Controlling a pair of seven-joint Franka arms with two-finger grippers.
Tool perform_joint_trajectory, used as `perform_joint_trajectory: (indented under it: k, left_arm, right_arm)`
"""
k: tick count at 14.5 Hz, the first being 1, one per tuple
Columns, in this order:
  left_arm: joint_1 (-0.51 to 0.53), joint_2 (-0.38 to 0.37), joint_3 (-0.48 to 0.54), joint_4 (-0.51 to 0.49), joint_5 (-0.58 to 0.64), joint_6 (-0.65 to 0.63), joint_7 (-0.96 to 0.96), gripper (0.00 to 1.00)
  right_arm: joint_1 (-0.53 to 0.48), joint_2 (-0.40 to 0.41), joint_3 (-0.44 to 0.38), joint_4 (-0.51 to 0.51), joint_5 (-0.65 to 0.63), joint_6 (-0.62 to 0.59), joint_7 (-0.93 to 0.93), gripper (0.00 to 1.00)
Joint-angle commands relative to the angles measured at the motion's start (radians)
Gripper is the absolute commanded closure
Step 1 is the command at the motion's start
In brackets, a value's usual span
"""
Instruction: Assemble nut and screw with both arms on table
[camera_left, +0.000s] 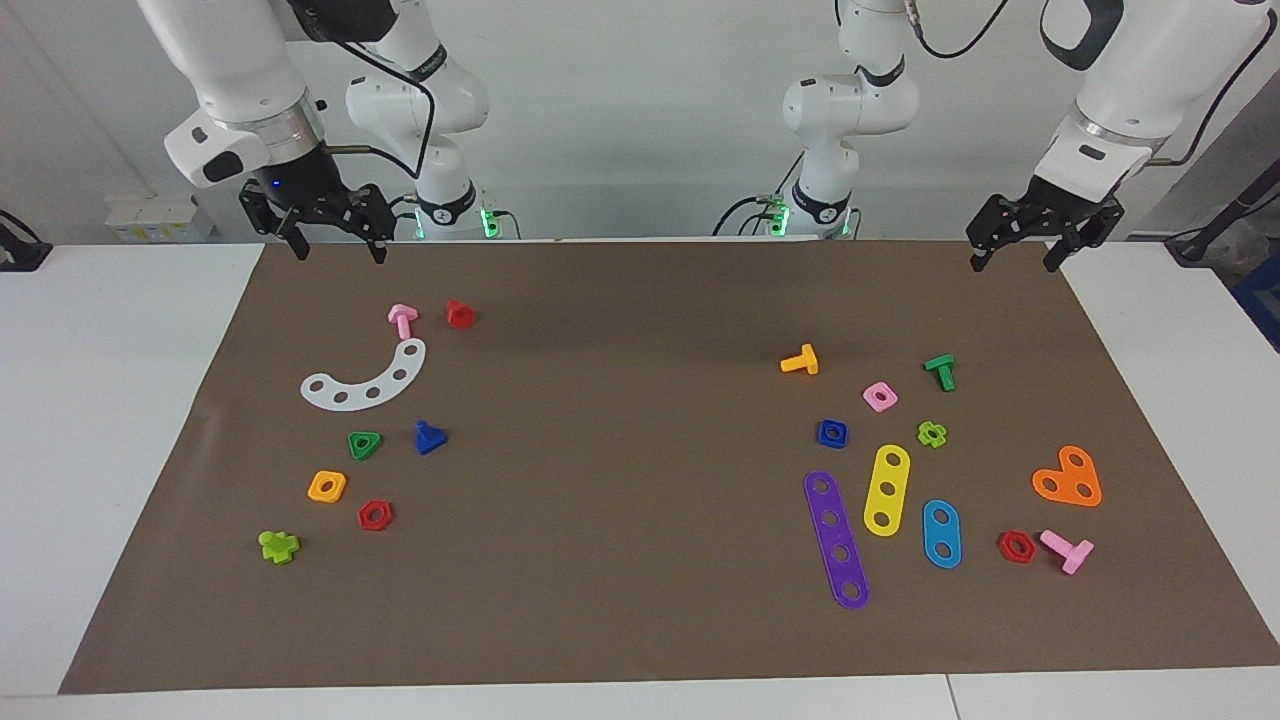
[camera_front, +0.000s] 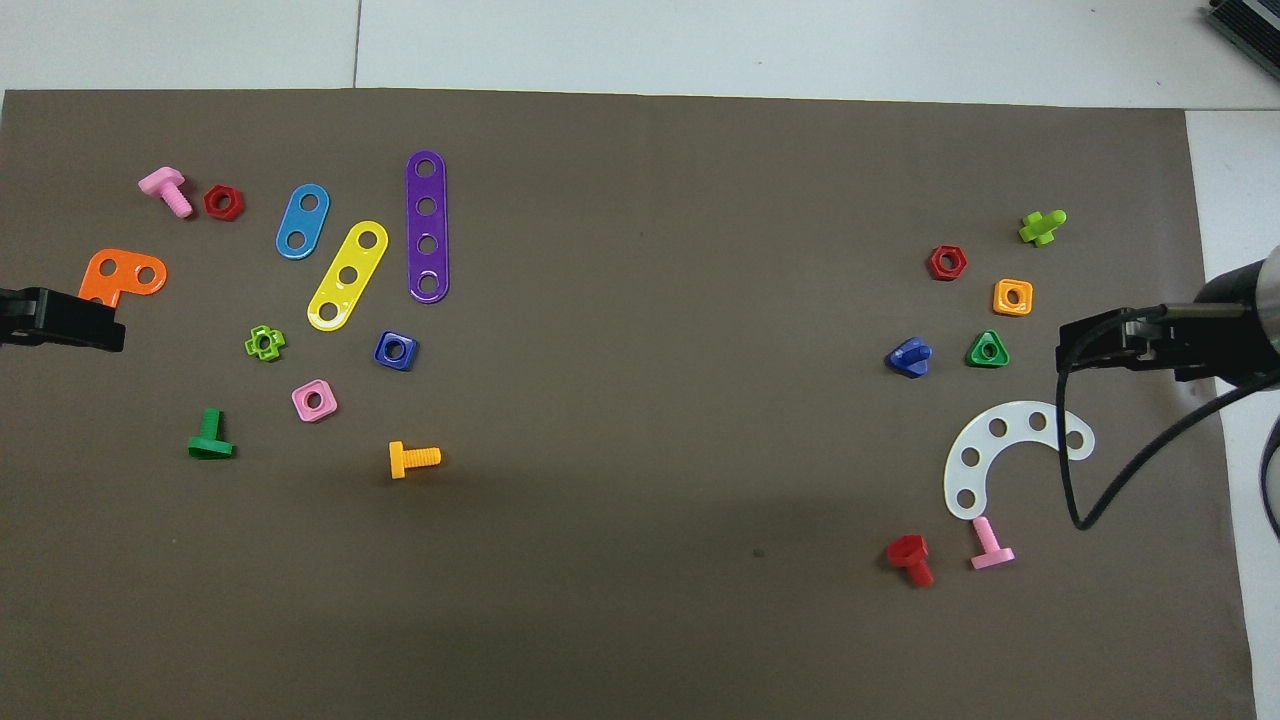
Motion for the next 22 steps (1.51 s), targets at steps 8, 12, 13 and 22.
perform_joint_trajectory:
  k: [8, 12, 13, 22]
  left_arm:
    - [0.004, -0.019, -0.003, -0.017, 0.02, -0.006, 0.003, 0.0]
    - [0.004, -0.019, -0.003, -0.017, 0.02, -0.006, 0.002, 0.0]
    - [0.004, -0.019, -0.003, -0.017, 0.02, -0.006, 0.002, 0.0]
    - [0.004, -0.019, -0.003, -0.017, 0.02, -0.006, 0.002, 0.0]
  right_arm:
    - [-0.017, -0.033, 0.005, -0.028, 0.031, 0.032, -0.032, 0.0]
    - [-0.013, -0.008, 0.006, -0.04, 0.031, 0.09, -0.033, 0.0]
    - [-0.01, 0.001, 0.005, -0.055, 0.031, 0.125, -0.033, 0.0]
    - [-0.008, 0.071, 0.005, -0.236, 0.031, 0.429, -0.066, 0.01]
